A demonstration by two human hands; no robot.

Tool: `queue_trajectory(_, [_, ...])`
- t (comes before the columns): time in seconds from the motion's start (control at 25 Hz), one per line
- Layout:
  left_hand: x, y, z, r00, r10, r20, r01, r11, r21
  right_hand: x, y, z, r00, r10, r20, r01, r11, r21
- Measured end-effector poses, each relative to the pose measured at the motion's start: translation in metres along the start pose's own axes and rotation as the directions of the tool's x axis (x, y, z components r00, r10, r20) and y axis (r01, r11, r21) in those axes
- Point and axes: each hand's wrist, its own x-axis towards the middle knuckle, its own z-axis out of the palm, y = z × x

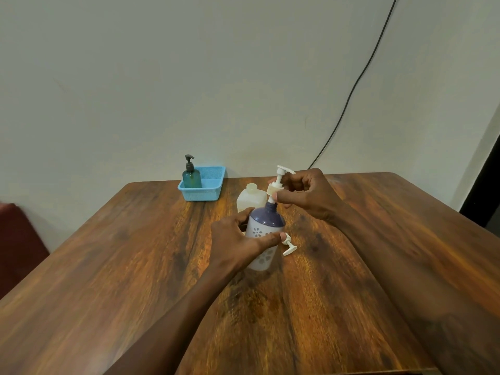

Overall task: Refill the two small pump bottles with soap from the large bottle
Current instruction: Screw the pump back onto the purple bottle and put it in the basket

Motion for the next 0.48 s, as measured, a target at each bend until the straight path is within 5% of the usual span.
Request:
queue_trajectory(0.16, [0.000, -0.002, 0.000, 1.000, -0.003, -0.005, 0.003, 1.000, 0.016, -0.001, -0.001, 0.003, 0.999, -0.027, -0.029, 0.027, 1.000, -0.011])
queue_trajectory(0.28, [-0.001, -0.007, -0.001, 0.999, -0.045, 0.023, 0.045, 0.999, -0.007, -0.002, 0.000, 0.006, 0.983, 0.014, -0.182, 0.010, 0.992, 0.129])
queue_trajectory(0.48, [-0.011, -0.025, -0.004, 0.993, -0.112, 0.041, 0.113, 0.994, -0.012, 0.008, 0.010, -0.009, 0.855, 0.207, -0.475, -0.051, 0.946, 0.321])
